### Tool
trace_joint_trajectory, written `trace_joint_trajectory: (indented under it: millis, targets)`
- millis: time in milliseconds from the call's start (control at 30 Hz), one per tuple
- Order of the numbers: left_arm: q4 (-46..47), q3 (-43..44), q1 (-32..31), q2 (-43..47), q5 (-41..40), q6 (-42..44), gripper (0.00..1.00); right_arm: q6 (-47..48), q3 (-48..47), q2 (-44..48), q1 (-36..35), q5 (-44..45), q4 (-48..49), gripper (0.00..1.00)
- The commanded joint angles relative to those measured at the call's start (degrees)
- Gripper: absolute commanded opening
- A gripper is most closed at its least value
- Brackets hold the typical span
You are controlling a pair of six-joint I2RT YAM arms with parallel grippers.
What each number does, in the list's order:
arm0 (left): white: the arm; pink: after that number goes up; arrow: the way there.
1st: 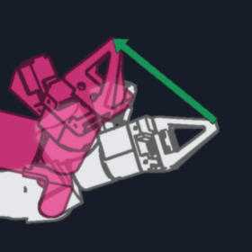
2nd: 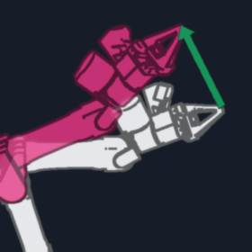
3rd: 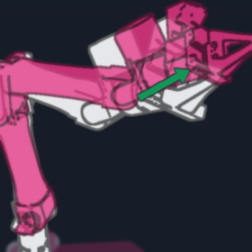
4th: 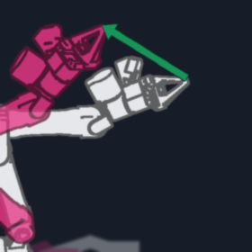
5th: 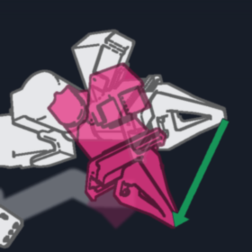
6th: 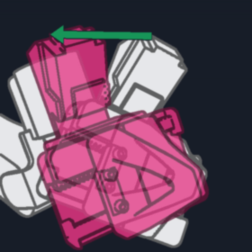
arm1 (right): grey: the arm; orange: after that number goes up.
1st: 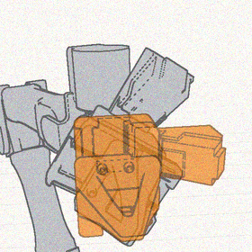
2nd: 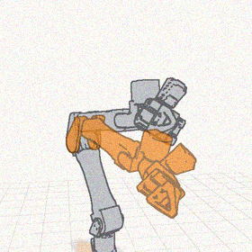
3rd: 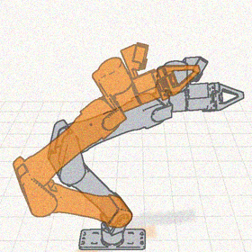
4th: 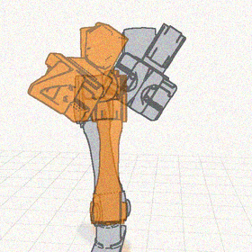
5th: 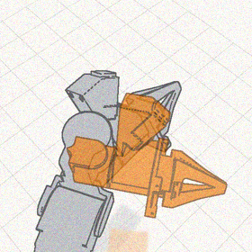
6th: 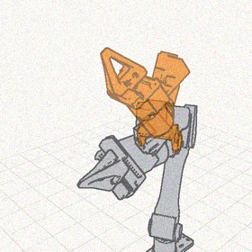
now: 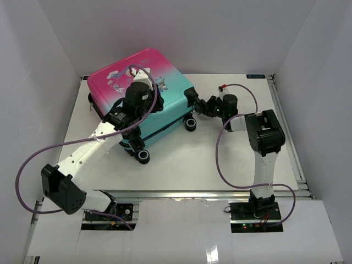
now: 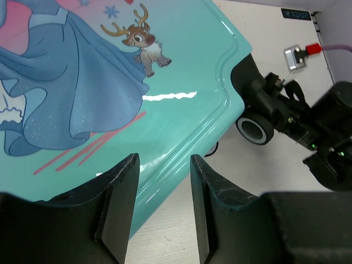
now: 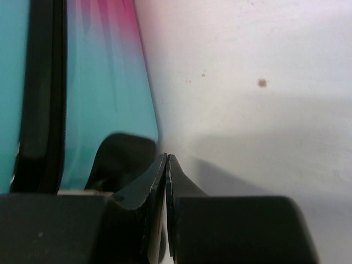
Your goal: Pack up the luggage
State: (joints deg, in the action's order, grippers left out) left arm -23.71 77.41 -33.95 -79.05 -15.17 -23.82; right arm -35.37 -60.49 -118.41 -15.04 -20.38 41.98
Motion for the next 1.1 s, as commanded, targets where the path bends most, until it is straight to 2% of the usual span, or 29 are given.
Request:
trace_joint_trajectory:
  millis: [0,100,267,433,567,800,900,1067]
  targets:
    - [3.4,-4.5,-0.1,5.7,2.4,-2.6,0.52,-2.5,-8.6,-7.2,-1.1,-6.6,-3.2,0.08]
    - [4.9,-7.4,-0.1,7.7,4.2,-3.6,0.52,-3.5,-11.6,-11.0,-2.5,-7.4,-3.2,0.08]
    - [6.6,-9.9,-0.1,9.3,4.8,-3.7,0.52,-5.8,-11.2,-14.2,-5.1,-10.9,0.7,0.08]
    - [6.5,-10.3,-0.2,7.5,7.5,-2.5,0.52,-4.9,-0.5,-11.0,-10.3,-8.3,6.7,0.08]
    - [4.8,-7.9,-1.4,4.2,10.4,-0.6,0.53,-7.9,8.0,-9.0,-14.0,-7.7,16.6,0.08]
    - [0.5,-2.4,-7.4,-1.4,7.6,1.7,0.58,-6.7,15.3,-4.7,-19.0,-3.9,20.0,0.08]
    - [-2.0,-0.4,-10.0,-4.3,3.4,2.1,0.61,-6.3,18.1,-3.6,-21.0,-3.1,22.1,0.08]
    - [-5.3,2.7,-12.6,-9.1,-0.2,-0.7,0.61,-5.9,19.4,-3.9,-24.9,-1.2,23.6,0.08]
